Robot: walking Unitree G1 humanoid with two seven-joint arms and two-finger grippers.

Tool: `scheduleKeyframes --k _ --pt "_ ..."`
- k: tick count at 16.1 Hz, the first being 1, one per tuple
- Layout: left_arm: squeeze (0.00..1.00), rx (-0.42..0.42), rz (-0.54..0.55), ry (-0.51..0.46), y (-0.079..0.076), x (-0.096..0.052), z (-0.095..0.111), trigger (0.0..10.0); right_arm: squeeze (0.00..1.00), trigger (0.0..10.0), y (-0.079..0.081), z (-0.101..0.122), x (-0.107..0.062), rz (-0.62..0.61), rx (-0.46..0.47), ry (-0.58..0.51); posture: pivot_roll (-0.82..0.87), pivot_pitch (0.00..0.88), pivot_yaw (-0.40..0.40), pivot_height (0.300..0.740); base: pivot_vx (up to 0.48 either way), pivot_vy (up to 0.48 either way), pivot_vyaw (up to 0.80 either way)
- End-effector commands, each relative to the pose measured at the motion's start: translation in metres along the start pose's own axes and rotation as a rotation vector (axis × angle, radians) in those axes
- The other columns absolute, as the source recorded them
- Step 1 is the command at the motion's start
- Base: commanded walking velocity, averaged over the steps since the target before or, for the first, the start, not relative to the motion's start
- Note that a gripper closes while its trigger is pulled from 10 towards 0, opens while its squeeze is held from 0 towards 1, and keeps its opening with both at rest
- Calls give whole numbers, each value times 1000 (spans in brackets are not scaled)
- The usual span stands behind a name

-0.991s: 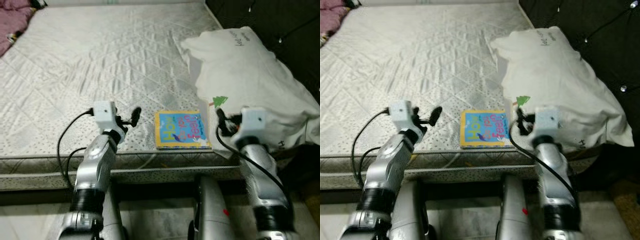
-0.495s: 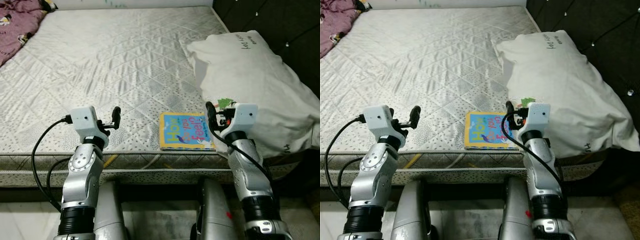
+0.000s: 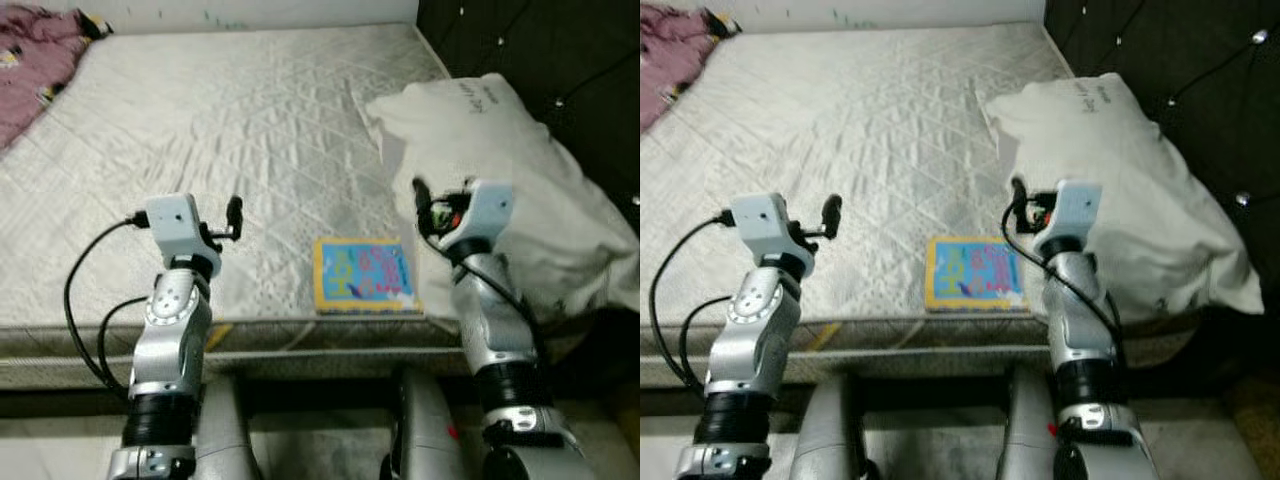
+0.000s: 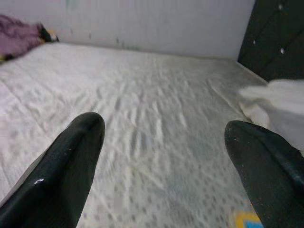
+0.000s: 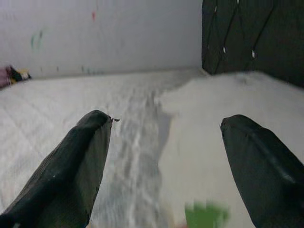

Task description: Clean up the room

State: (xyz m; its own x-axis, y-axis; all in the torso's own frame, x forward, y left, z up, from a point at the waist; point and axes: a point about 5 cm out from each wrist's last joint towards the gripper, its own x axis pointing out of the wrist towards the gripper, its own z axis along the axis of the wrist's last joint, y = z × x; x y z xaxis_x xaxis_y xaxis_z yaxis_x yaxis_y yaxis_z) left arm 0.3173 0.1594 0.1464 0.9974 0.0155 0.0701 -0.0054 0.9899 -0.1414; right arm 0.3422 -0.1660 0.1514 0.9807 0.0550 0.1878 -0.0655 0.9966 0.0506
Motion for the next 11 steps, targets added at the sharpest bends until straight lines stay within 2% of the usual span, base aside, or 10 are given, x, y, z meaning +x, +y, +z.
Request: scheduleKeyframes --k 1,6,10,11 --pt "0 16 16 -14 2 1 7 10000 0 10000 0 0 2 -13 7 -2 -8 0 69 633 0 0 0" --pt "0 6 -13 33 -4 -2 -5 10000 0 10000 9 -8 -8 -5 3 7 -29 0 83 690 0 0 0" --pt "0 -6 12 79 1 -9 -23 10000 0 10000 3 -23 -15 -26 23 56 -17 0 66 740 0 0 0" --pt "0 -9 20 90 2 -10 -27 10000 0 10000 3 -29 -18 -25 22 74 -12 0 62 740 0 0 0"
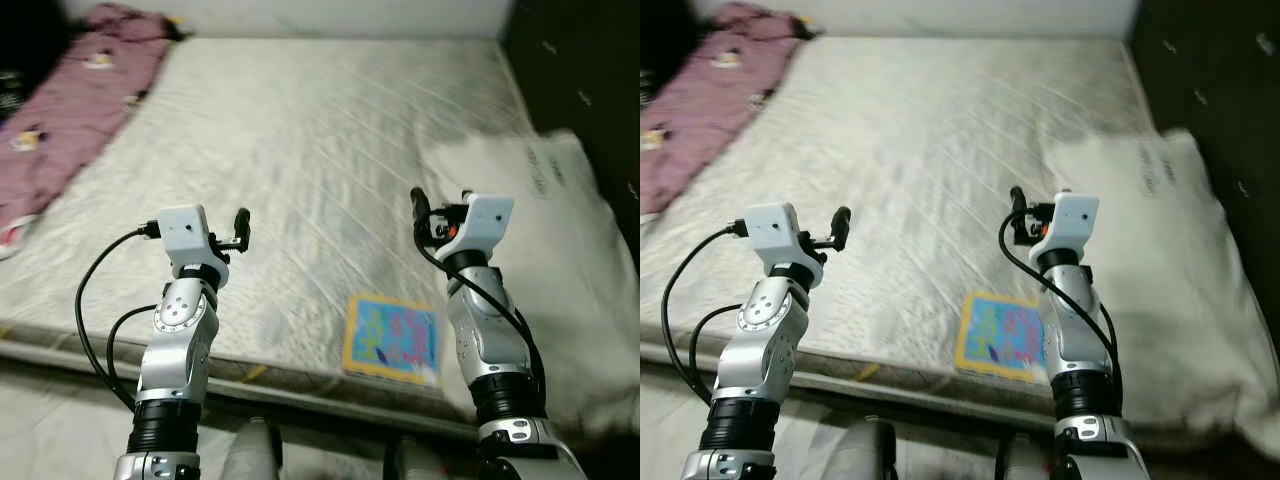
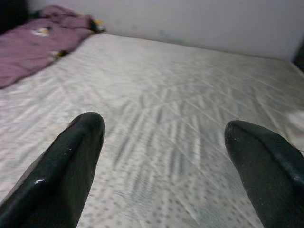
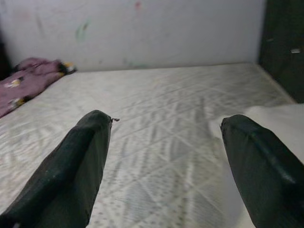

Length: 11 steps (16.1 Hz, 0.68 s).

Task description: Clean up the room

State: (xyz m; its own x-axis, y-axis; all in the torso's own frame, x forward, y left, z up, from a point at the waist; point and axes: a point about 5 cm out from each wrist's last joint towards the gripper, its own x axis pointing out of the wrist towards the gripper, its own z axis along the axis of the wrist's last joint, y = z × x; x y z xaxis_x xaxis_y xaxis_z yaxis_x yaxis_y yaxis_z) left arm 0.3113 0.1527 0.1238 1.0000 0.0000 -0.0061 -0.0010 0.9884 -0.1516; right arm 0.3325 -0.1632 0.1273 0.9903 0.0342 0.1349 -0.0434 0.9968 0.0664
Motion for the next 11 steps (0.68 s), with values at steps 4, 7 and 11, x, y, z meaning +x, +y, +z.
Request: scheduleKeyframes --k 4,7,11 --pt "0 1 -4 51 3 -2 -14 10000 0 10000 3 -18 -13 -3 5 50 -31 0 76 740 0 0 0" --pt "0 15 -54 95 -5 -1 -27 10000 0 10000 -3 -31 -28 -39 -19 92 -56 0 98 740 0 0 0" --pt "0 27 -90 90 -8 -4 -36 10000 0 10000 -16 -39 -42 -62 -66 106 -65 0 95 740 0 0 0"
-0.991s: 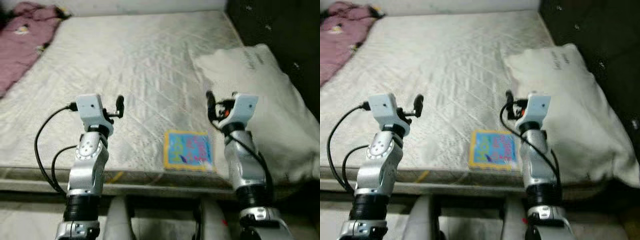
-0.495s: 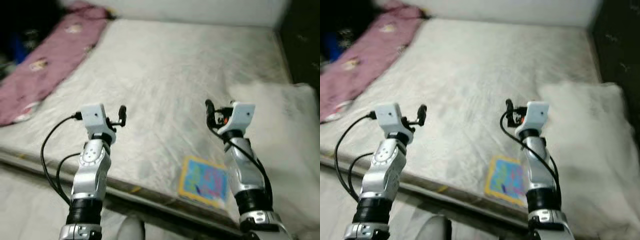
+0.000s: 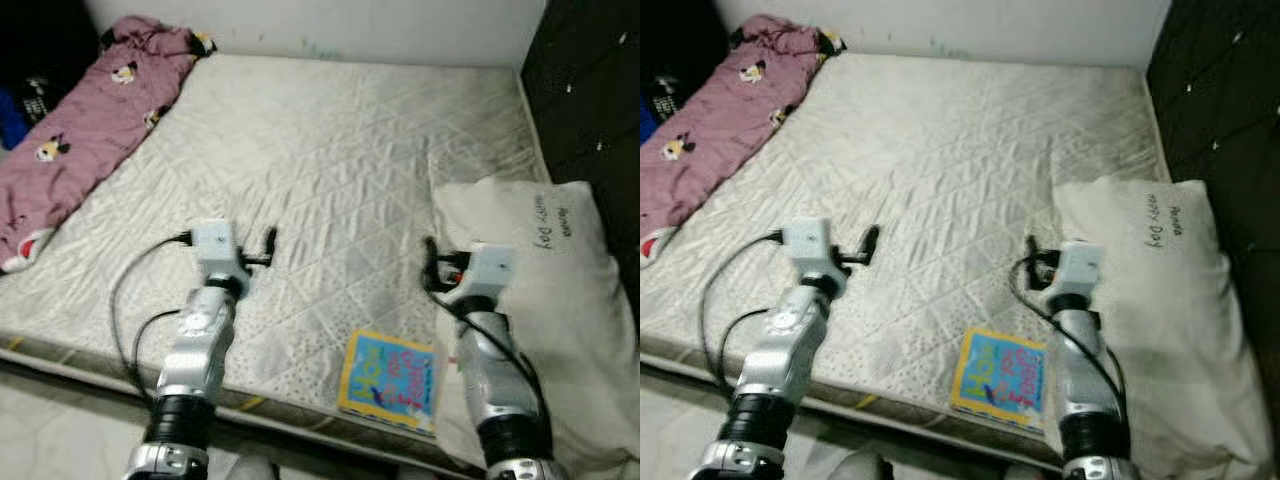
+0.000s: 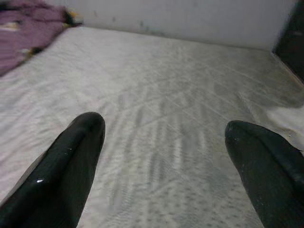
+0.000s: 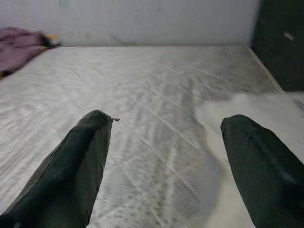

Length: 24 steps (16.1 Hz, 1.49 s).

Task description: Clean up the room

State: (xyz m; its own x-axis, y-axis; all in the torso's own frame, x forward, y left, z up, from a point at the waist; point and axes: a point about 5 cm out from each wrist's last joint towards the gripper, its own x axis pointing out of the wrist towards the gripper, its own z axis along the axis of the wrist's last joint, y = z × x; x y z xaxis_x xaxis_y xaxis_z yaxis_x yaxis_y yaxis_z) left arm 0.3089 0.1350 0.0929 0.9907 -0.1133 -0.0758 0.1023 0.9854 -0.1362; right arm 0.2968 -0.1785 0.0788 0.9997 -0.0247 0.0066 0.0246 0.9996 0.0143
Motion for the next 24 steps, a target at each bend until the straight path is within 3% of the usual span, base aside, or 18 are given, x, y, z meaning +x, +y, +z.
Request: scheduleKeyframes --k 1,3,8,12,17,20,24 --pt "0 4 13 6 5 -3 -4 10000 0 10000 -2 2 -1 -6 -14 -23 -64 0 94 740 0 0 0" --pt "0 6 9 14 4 -5 -11 10000 0 10000 -8 -1 0 -51 -24 0 -60 0 83 740 0 0 0" --pt "0 -58 7 -11 4 0 -9 10000 0 10000 0 1 2 -33 22 -4 -72 0 87 740 0 0 0" --pt "0 -38 19 -19 6 1 -6 10000 0 10000 6 -3 2 12 16 14 -62 0 73 740 0 0 0" --pt "0 -110 196 -33 22 -20 -18 10000 0 10000 28 2 15 184 -32 36 41 0 -55 740 0 0 0" --pt "0 -116 226 -34 28 -29 -21 10000 0 10000 37 10 27 210 -33 21 75 0 -63 740 0 0 0" --pt "0 -116 219 -36 30 -26 -17 10000 0 10000 34 6 25 188 -25 32 68 0 -50 740 0 0 -323"
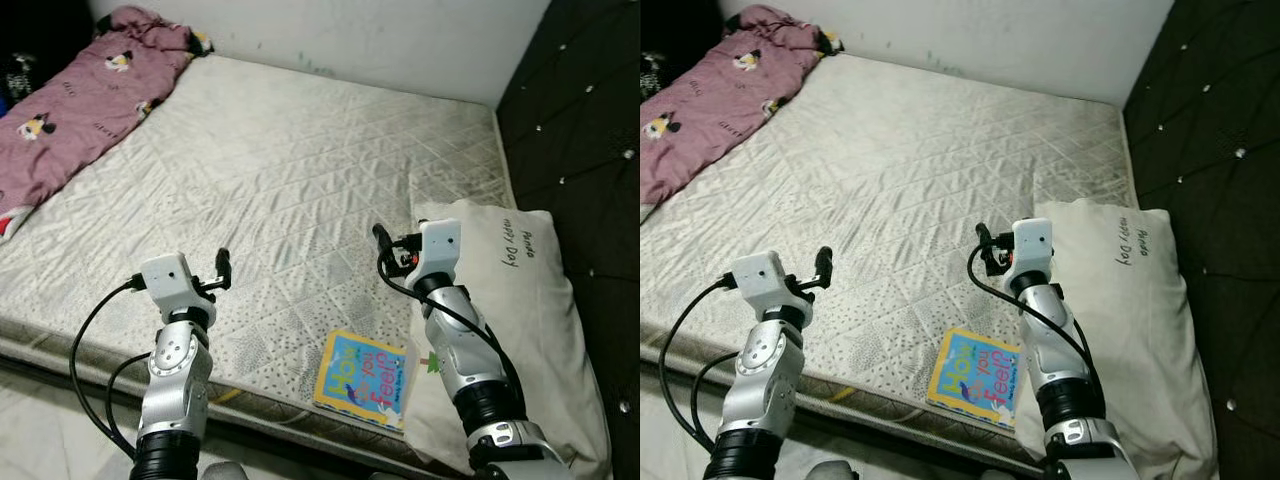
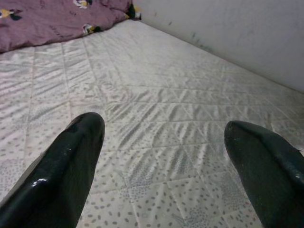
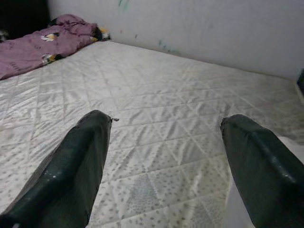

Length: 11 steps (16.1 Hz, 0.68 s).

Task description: Clean up the room

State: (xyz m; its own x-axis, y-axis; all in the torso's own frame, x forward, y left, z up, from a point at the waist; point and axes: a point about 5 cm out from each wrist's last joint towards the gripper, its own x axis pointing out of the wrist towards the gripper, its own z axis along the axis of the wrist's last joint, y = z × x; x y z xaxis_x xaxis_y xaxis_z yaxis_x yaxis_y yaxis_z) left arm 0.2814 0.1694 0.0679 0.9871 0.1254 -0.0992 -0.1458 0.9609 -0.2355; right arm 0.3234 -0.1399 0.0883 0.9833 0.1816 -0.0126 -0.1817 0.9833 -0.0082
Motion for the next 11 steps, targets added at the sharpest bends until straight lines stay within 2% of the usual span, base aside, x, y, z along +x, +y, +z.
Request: scheduleKeyframes --k 1,4,7,11 --pt "0 -20 -31 -17 -9 4 7 10000 0 10000 -5 -3 -2 -15 -7 11 62 0 -45 740 0 0 -800" --pt "0 -22 -61 -10 -15 7 9 10000 0 10000 -9 0 0 -41 -5 -6 38 0 -15 740 0 0 -679" --pt "0 -11 -84 -14 -17 12 12 10000 0 10000 -13 1 -2 -61 -6 -17 16 0 3 740 0 0 0" --pt "0 -13 -94 -15 -19 17 14 10000 0 10000 -16 -2 -5 -75 -10 -17 3 0 10 740 0 324 0"
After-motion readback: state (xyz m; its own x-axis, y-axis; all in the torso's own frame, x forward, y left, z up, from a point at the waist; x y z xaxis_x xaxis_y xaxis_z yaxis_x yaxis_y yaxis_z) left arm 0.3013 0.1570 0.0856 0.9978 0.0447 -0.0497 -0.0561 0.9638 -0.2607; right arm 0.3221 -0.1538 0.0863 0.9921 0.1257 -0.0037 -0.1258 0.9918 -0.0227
